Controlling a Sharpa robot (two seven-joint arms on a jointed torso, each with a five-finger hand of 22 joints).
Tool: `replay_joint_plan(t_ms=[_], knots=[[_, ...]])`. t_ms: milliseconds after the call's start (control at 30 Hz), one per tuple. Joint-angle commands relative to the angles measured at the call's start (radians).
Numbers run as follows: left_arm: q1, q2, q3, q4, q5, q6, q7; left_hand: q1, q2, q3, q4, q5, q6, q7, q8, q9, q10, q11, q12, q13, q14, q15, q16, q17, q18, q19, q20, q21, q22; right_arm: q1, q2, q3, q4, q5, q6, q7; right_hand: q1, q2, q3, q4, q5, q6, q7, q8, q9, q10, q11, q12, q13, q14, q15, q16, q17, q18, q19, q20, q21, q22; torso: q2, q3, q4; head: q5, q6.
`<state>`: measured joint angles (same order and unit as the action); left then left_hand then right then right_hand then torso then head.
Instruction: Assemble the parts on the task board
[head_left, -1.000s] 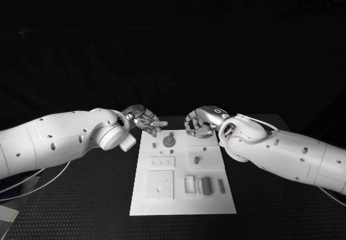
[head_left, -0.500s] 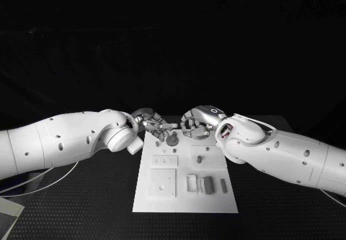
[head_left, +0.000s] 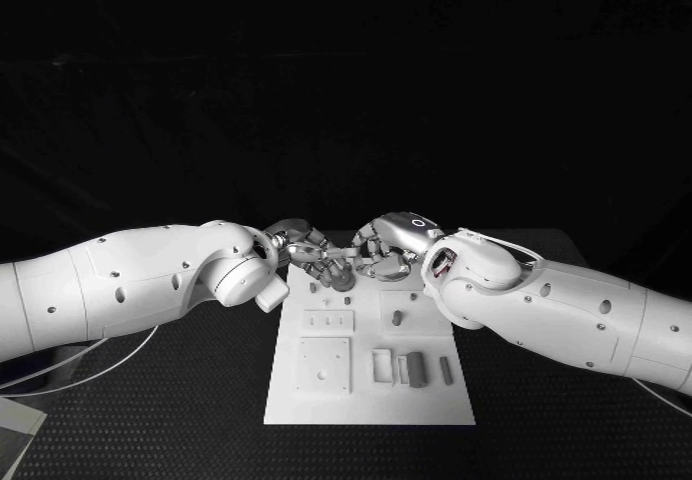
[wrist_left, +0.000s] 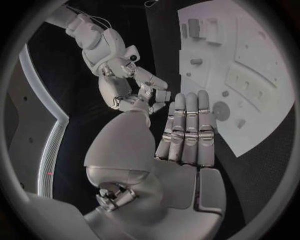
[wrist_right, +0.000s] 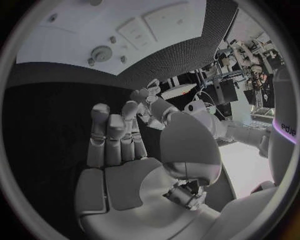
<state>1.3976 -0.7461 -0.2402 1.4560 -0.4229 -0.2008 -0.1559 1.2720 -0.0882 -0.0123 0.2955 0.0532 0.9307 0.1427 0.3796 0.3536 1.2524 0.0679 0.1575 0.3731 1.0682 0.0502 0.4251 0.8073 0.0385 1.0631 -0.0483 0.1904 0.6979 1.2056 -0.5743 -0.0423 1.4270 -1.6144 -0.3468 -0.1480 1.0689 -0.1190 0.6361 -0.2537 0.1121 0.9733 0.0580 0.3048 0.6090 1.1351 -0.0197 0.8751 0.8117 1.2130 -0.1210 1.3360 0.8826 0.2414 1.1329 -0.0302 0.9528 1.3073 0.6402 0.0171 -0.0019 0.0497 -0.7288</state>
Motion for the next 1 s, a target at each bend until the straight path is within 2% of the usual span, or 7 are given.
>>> replay_joint_plan(t_ms=[33, 367, 667, 1000], knots=[[0.0, 0.002, 0.001, 0.003, 0.016, 0.023, 0.003, -0.006, 0.003, 0.008, -0.001, -0.004, 0.006, 0.0, -0.006, 0.0, -0.003, -0.002, -0.004, 0.003, -0.007, -0.001, -0.005, 0.002, 0.008, -0.003, -0.002, -0.005, 0.002, -0.001, 0.003, 0.0, 0.003, -0.007, 0.01, -0.003, -0.004, -0.009, 0.001, 0.006, 0.001, 0.041, 0.035, 0.002, 0.002, 0.006, 0.002, 0.004, 0.001, 0.005, -0.003, 0.004, 0.001, 0.02, 0.005, -0.002, 0.005, 0.015, 0.001, 0.0009, 0.0009, -0.002, 0.001], [0.0, 0.005, 0.001, 0.008, 0.016, 0.056, -0.01, 0.009, 0.013, 0.015, -0.002, -0.005, 0.016, -0.004, -0.002, 0.003, 0.004, -0.005, -0.004, 0.014, -0.001, -0.004, -0.002, 0.006, 0.008, 0.001, -0.004, -0.005, 0.006, -0.001, 0.004, 0.0, 0.01, -0.007, 0.004, -0.005, -0.004, -0.01, 0.0, 0.006, 0.001, 0.041, 0.035, 0.002, 0.002, 0.006, 0.001, 0.003, 0.001, 0.005, -0.003, 0.004, 0.0, 0.02, 0.005, -0.003, 0.005, 0.015, 0.002, 0.001, 0.0021, -0.003, -0.001], [0.0, 0.007, 0.001, 0.008, 0.038, 0.039, 0.002, 0.021, 0.022, 0.013, -0.003, -0.005, 0.026, -0.009, 0.002, 0.007, 0.013, -0.01, -0.004, 0.023, 0.004, -0.007, 0.001, 0.011, 0.008, 0.005, -0.006, -0.003, 0.01, -0.001, 0.01, 0.0, 0.015, -0.006, 0.014, -0.002, -0.005, -0.01, 0.0, 0.007, 0.001, 0.041, 0.035, 0.002, 0.003, 0.007, 0.001, 0.003, 0.001, 0.006, -0.004, 0.004, 0.0, 0.02, 0.006, -0.003, 0.005, 0.015, 0.003, 0.0019, 0.0002, -0.005, -0.001], [0.0, 0.011, 0.001, 0.018, 0.048, 0.04, 0.004, 0.034, 0.03, 0.009, -0.003, -0.005, 0.03, -0.011, 0.003, 0.008, 0.017, -0.011, -0.005, 0.029, 0.007, -0.009, 0.002, 0.013, 0.007, 0.007, -0.008, -0.003, 0.013, -0.003, 0.015, 0.0, 0.018, -0.004, 0.012, -0.001, -0.006, -0.01, 0.0, 0.008, 0.001, 0.042, 0.034, 0.001, 0.003, 0.007, 0.001, 0.002, 0.002, 0.006, -0.004, 0.004, 0.0, 0.02, 0.006, -0.003, 0.005, 0.014, 0.004, 0.0025, 0.0013, -0.007, -0.002]])
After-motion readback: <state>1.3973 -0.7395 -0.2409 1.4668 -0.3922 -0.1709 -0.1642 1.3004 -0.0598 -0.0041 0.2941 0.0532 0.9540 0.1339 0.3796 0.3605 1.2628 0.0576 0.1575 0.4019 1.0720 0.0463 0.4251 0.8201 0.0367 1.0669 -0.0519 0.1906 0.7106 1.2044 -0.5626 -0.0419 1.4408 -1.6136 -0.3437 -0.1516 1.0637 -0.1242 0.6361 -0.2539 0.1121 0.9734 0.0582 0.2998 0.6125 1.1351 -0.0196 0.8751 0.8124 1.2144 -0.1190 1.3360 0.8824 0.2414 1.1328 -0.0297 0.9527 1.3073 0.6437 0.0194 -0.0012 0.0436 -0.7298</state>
